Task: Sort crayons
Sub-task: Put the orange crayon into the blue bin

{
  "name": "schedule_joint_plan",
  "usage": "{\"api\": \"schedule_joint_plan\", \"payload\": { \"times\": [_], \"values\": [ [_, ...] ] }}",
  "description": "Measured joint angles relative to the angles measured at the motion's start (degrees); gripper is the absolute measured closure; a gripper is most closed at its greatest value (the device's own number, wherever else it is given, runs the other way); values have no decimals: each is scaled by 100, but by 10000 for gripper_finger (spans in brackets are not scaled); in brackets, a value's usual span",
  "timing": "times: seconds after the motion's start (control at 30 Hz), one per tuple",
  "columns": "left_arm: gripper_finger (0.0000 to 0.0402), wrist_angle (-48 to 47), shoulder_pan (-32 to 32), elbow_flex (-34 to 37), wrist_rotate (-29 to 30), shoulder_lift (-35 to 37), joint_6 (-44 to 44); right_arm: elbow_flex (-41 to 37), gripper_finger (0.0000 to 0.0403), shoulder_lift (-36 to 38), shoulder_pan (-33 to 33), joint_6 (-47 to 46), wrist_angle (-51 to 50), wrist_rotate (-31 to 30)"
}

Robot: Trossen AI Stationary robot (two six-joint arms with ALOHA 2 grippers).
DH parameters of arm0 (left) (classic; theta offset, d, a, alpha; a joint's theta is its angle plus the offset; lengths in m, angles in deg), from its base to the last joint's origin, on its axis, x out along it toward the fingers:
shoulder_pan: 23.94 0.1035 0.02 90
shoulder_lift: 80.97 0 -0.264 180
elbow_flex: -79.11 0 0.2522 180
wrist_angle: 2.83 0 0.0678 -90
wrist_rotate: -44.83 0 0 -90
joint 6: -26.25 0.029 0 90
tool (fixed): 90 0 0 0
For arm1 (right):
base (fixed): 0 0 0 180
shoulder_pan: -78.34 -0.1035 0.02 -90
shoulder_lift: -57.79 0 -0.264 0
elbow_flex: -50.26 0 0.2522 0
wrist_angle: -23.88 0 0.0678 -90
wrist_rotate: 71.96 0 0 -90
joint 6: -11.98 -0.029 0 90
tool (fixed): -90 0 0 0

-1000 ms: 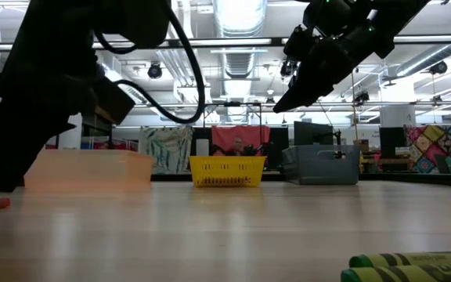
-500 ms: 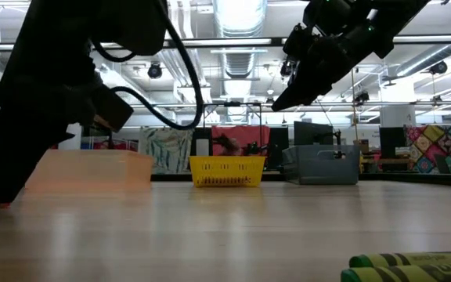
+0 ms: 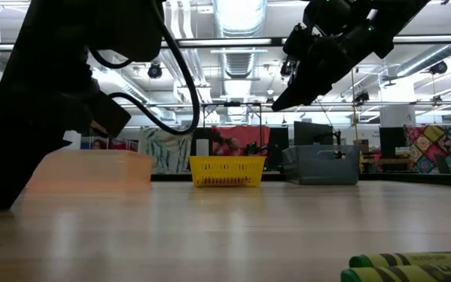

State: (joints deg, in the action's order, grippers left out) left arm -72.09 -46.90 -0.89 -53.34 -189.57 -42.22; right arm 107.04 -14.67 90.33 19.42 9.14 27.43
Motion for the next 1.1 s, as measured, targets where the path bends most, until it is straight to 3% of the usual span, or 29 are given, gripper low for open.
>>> {"api": "schedule_joint_plan", "payload": {
  "times": [0.43, 0.6, 0.83, 1.1],
  "values": [
    [395, 149, 9, -52, 156, 0, 180, 0, 346, 0, 0, 10, -2, 0],
    [395, 345, 152, -285, 724, -13, 491, 0, 346, 0, -1, 112, -72, -2],
    [400, 302, 316, -876, 1005, -13, 1196, 0, 346, 0, 0, 132, -343, -2],
    [401, -676, 305, -1655, 1153, -13, 1931, -2, 346, 2, 0, 115, -509, -2]
  ]
}}
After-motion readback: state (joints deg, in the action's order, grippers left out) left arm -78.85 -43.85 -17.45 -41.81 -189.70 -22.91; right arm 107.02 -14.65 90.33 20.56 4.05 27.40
